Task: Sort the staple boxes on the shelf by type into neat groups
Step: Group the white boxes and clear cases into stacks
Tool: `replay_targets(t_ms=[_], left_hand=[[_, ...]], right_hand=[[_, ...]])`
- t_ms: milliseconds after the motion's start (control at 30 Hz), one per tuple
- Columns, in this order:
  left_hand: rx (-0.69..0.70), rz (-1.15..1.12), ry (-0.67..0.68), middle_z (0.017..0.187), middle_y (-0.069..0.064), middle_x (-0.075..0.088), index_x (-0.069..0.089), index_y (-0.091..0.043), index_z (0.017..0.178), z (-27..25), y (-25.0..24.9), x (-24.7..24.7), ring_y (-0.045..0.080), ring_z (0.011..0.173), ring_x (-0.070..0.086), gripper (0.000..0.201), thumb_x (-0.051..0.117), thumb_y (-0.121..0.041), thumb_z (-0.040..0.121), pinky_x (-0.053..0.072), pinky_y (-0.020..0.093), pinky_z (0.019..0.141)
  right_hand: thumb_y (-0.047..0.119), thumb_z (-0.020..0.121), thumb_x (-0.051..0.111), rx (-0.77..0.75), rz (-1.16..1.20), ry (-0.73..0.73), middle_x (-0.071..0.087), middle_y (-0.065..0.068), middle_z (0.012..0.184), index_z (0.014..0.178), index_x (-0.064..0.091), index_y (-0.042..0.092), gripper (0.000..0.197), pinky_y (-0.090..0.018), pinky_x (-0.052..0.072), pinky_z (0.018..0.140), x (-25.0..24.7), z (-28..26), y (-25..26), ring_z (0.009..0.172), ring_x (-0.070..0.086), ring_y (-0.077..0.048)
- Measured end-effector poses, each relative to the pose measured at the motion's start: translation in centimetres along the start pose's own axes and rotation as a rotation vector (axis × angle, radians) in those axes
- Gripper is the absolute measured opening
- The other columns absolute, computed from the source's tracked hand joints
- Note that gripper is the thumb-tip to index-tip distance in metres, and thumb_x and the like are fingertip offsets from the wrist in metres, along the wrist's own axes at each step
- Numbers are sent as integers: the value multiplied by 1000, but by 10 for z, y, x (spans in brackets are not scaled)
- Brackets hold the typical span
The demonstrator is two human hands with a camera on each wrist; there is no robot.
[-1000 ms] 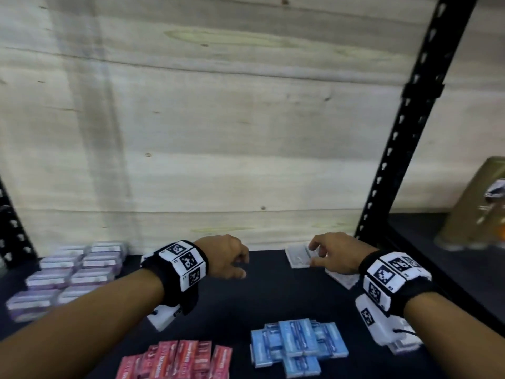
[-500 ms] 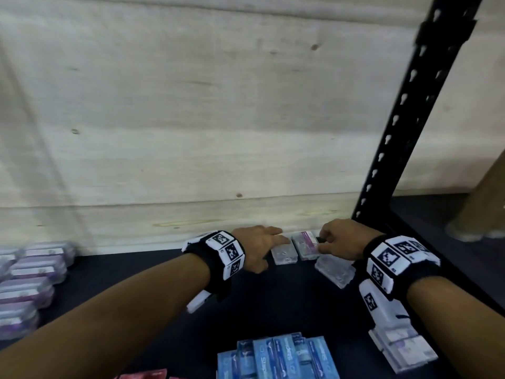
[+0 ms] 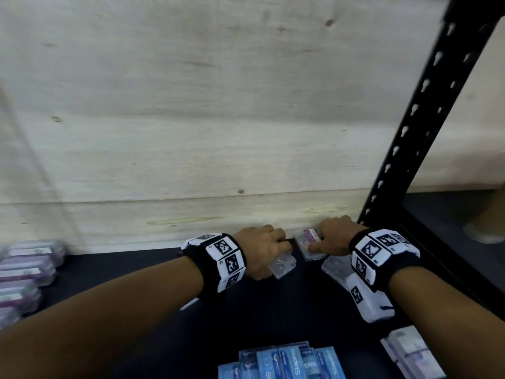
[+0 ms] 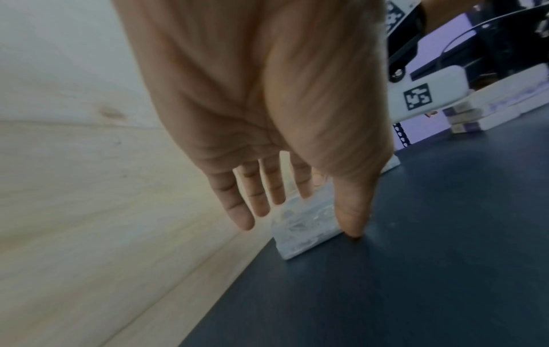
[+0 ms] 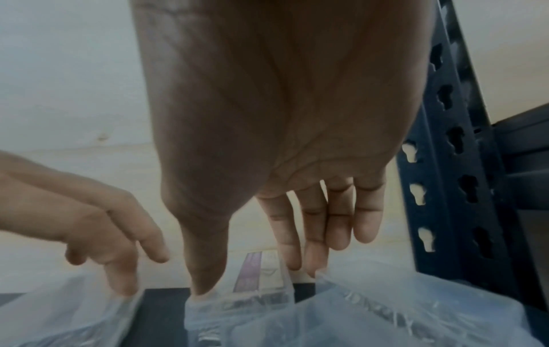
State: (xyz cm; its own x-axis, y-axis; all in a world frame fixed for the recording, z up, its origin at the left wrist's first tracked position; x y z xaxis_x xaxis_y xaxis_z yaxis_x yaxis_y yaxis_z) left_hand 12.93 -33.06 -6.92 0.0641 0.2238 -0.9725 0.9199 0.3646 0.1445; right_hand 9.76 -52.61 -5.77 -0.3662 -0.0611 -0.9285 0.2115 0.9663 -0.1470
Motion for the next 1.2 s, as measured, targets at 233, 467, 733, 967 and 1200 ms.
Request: replay_targets(t_ms=[233,467,733,967,1200], left_hand=[[6,29,30,142,5,45,34,-16,145,-27,6,4,24,126,44,63,54,-48,95,42,39,98],[-76,-87,137,133,5,55,42,-21,140,-71,10,-3,26,115,54,57,43,-57,96,47,39,92],[-212,-375,249,122,0,60,52,-25,127,-122,18,-6,17,98,55,42,39,-53,99,44,31,87],[-272,-441,166,121,-2,63,53,-24,131,-147,27,0,10,93,53,37,42,-43,101,43,25,85],[-321,-402,147,119,0,62,55,-23,128,-157,28,1,17,98,58,36,56,-38,95,49,30,85]], right_hand=[[44,86,71,-71,163,-24,66,-6,111,114,63,12,43,-30,47,76,-4,-11,11,98,62,-22],[32,83,77,-175,142,-81,64,-2,116,119,62,16,42,-25,41,76,-4,-32,34,97,59,-18],[30,87,73,-206,205,-100,64,4,113,116,64,25,31,-25,44,78,-5,-62,48,93,56,-12],[28,85,75,-244,219,-55,71,6,104,113,71,27,28,-26,50,80,-6,-86,61,93,64,-12],[26,85,76,-295,240,-25,71,6,99,112,72,27,28,-29,52,84,-6,-96,73,92,65,-13]])
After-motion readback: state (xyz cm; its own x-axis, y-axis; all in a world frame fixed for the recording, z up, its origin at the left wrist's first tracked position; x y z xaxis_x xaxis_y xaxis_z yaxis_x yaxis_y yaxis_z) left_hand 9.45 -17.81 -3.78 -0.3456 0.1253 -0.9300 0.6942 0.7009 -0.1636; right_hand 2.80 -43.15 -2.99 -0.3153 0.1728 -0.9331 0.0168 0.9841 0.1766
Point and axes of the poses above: each hand's wrist, its own z-axis towards the middle knuckle, its own x-axis out of the palm, y = z × x, the point moved 1 cm from there along z, towards the middle knuckle
